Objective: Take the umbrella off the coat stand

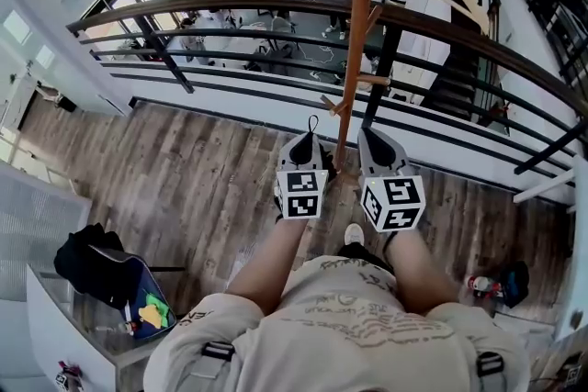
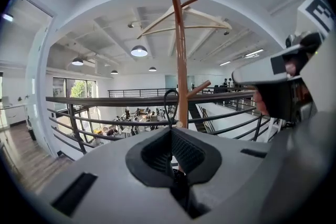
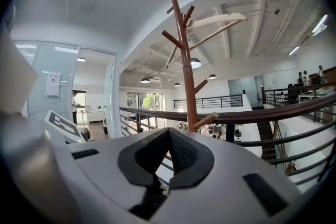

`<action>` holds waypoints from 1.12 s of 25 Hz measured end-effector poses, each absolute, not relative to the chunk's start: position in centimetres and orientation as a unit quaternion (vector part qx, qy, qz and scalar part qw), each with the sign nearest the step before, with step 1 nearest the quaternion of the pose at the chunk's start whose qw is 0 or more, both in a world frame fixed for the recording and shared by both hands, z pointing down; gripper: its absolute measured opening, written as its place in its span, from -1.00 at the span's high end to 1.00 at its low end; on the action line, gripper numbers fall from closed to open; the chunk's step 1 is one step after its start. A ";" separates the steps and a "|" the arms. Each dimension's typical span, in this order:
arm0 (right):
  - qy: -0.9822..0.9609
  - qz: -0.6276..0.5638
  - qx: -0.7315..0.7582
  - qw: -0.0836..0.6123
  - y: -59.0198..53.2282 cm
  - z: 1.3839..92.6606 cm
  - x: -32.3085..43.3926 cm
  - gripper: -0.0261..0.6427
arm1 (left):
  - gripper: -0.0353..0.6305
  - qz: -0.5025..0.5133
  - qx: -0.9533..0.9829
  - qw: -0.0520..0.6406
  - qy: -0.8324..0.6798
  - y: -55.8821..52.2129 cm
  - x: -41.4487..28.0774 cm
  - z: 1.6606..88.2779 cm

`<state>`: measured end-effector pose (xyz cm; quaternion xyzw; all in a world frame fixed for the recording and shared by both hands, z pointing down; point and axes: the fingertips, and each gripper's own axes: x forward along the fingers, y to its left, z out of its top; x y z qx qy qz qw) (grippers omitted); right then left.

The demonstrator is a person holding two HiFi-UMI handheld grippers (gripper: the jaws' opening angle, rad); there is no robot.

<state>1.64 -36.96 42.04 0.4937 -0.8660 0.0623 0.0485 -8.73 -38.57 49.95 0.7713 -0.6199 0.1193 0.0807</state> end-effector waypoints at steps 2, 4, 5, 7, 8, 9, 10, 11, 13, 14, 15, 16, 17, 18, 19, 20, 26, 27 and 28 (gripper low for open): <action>-0.867 0.064 0.492 0.044 -36.2 41.9 0.9 0.92 | 0.88 0.114 0.774 0.074 -0.619 -37.5 -9.6 48.4; -0.868 0.065 0.490 0.038 -35.4 41.7 0.2 0.92 | 0.88 0.109 0.776 0.069 -0.618 -36.5 -10.6 46.9; -0.869 0.067 0.490 0.034 -35.2 41.5 -0.1 0.92 | 0.88 0.107 0.777 0.067 -0.617 -36.0 -11.1 46.2; -0.868 0.070 0.491 0.025 -34.7 41.1 -0.6 0.92 | 0.88 0.103 0.776 0.063 -0.619 -35.1 -12.3 44.8; -0.867 0.071 0.492 0.021 -34.6 40.8 -0.9 0.92 | 0.88 0.101 0.776 0.061 -0.620 -34.7 -13.0 44.2; -0.867 0.071 0.494 0.017 -34.5 40.6 -1.2 0.92 | 0.88 0.098 0.775 0.060 -0.622 -34.3 -13.6 43.6; -0.866 0.071 0.495 0.014 -34.4 40.4 -1.5 0.92 | 0.88 0.095 0.774 0.059 -0.623 -34.0 -14.3 43.0; -0.866 0.071 0.496 0.011 -34.3 40.2 -1.8 0.92 | 0.88 0.092 0.774 0.058 -0.624 -33.6 -14.8 42.5; -0.867 0.067 0.494 0.005 -33.6 39.9 -2.4 0.92 | 0.88 0.088 0.773 0.056 -0.626 -32.8 -15.7 41.8; -0.869 0.065 0.491 0.001 -33.3 39.9 -2.8 0.92 | 0.88 0.086 0.772 0.053 -0.627 -32.5 -16.0 41.5; -0.871 0.064 0.487 -0.003 -32.9 39.8 -3.2 0.92 | 0.88 0.084 0.771 0.050 -0.629 -32.2 -16.4 41.2; -0.874 0.063 0.482 -0.006 -32.7 39.7 -3.6 0.92 | 0.88 0.081 0.770 0.048 -0.631 -32.0 -16.8 40.9; -0.876 0.063 0.479 -0.008 -32.5 39.7 -3.9 0.92 | 0.88 0.078 0.770 0.047 -0.632 -31.8 -17.1 40.6; -0.877 0.062 0.476 -0.008 -32.4 39.6 -4.2 0.92 | 0.88 0.075 0.769 0.046 -0.633 -31.7 -17.4 40.4; -0.877 0.062 0.476 -0.007 -32.4 39.6 -4.4 0.92 | 0.88 0.073 0.768 0.046 -0.635 -31.6 -17.7 40.2; -0.877 0.061 0.476 -0.007 -32.5 39.6 -4.6 0.92 | 0.88 0.072 0.767 0.047 -0.636 -31.6 -18.0 40.2; -0.879 0.062 0.474 -0.005 -32.8 39.4 -5.1 0.92 | 0.88 0.077 0.764 0.046 -0.639 -31.5 -18.6 40.1; -0.878 0.062 0.475 -0.006 -32.9 39.4 -5.1 0.92 | 0.88 0.077 0.765 0.046 -0.638 -31.6 -18.6 40.1; -0.877 0.062 0.477 -0.007 -33.0 39.3 -5.0 0.92 | 0.88 0.076 0.766 0.045 -0.637 -31.6 -18.5 40.0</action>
